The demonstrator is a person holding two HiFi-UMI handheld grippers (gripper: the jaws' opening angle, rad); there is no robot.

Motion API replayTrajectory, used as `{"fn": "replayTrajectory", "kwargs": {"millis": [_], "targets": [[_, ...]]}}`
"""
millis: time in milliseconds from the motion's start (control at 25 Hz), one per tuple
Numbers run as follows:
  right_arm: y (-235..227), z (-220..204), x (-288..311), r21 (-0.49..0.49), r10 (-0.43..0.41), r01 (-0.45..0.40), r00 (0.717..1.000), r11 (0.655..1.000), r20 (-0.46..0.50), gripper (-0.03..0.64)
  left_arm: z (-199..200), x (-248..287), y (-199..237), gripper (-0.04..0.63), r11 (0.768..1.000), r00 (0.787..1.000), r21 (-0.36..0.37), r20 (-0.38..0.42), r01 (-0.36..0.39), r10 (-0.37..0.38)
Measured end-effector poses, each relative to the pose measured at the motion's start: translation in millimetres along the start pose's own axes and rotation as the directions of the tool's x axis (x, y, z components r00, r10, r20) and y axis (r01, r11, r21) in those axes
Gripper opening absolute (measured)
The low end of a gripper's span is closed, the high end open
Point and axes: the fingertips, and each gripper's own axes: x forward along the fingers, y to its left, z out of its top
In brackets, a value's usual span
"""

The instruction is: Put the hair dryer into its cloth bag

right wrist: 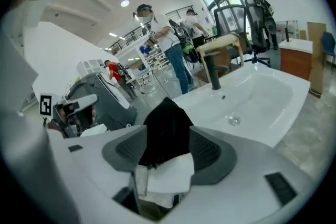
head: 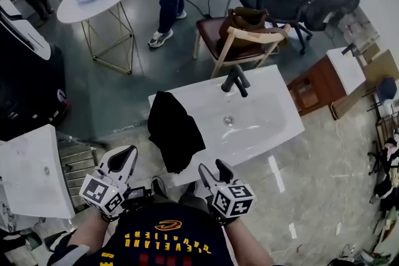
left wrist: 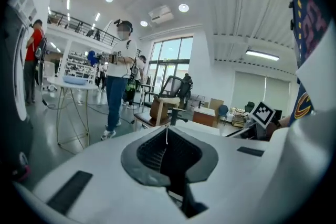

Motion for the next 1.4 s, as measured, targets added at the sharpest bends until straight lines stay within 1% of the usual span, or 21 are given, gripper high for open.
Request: {"fn": "replayTrajectory", "kwargs": {"millis": [80, 120, 200, 280, 320, 400, 480, 600, 800, 880, 1000, 1200, 1400], "targets": [[24.4, 30.1, -6.0, -0.053, 0.058, -0.054, 0.996, 0.997, 0.068, 0.197, 18.8, -6.9, 0.1, 0.003, 0.996, 0.998, 0.075, 0.04, -0.043, 0.04], [39.0, 42.1, -7.0, -0.086, 0.093, -0.086, 0.992, 0.993, 0.089, 0.169, 27.0, -9.6, -2.0, 0.003, 0.992, 0.997, 0.109, 0.055, -0.058, 0.052], [67.8, 56.4, -4.3, -0.146, 0.164, -0.147, 0.981, 0.978, 0.105, 0.099, 36.1, -11.6, -10.0, 0.003, 0.987, 0.997, 0.149, 0.056, -0.067, 0.059], [91.6, 60.2, 2.5, -0.205, 0.212, -0.187, 0.972, 0.961, 0.104, 0.021, 33.2, -8.9, -21.7, 0.003, 0.991, 0.999, 0.128, 0.03, -0.043, 0.04], [101.8, 61.1, 5.4, -0.237, 0.226, -0.196, 0.968, 0.951, 0.105, 0.013, 29.7, -7.4, -27.9, 0.003, 0.994, 0.999, 0.104, 0.024, -0.027, 0.025], [119.4, 65.3, 7.7, -0.29, 0.245, -0.2, 0.961, 0.936, 0.126, 0.011, 24.2, -6.1, -39.2, 0.003, 0.998, 1.0, 0.067, 0.019, -0.005, 0.004], [131.0, 69.2, 8.2, -0.315, 0.252, -0.195, 0.956, 0.929, 0.151, 0.008, 21.1, -6.2, -49.9, 0.003, 0.999, 1.0, 0.044, 0.008, 0.014, -0.014], [137.8, 64.4, 9.4, -0.321, 0.26, -0.201, 0.954, 0.925, 0.152, 0.008, 9.7, -6.1, -61.4, 0.003, 0.999, 0.999, 0.022, -0.011, 0.05, -0.05], [143.9, 58.6, 8.7, -0.327, 0.293, -0.235, 0.945, 0.916, 0.143, 0.008, 5.5, -5.8, -67.1, 0.003, 0.998, 0.997, -0.004, -0.029, 0.065, -0.065], [145.6, 58.4, 7.8, -0.329, 0.302, -0.244, 0.943, 0.912, 0.14, 0.008, 1.2, -4.4, -73.1, 0.003, 0.996, 0.996, -0.007, -0.037, 0.085, -0.085], [146.2, 58.9, 6.2, -0.332, 0.306, -0.246, 0.941, 0.911, 0.142, 0.008, 1.1, -1.7, -76.9, 0.003, 0.994, 0.994, 0.009, -0.038, 0.106, -0.106], [138.7, 58.9, 5.6, -0.321, 0.281, -0.223, 0.948, 0.92, 0.147, 0.008, -0.2, 2.2, -80.4, 0.003, 0.993, 0.992, -0.006, -0.046, 0.117, -0.117], [139.9, 59.2, 4.7, -0.332, 0.293, -0.233, 0.946, 0.914, 0.141, 0.008, 0.8, 5.4, -80.3, 0.003, 0.993, 0.992, -0.003, -0.044, 0.119, -0.119]]}}
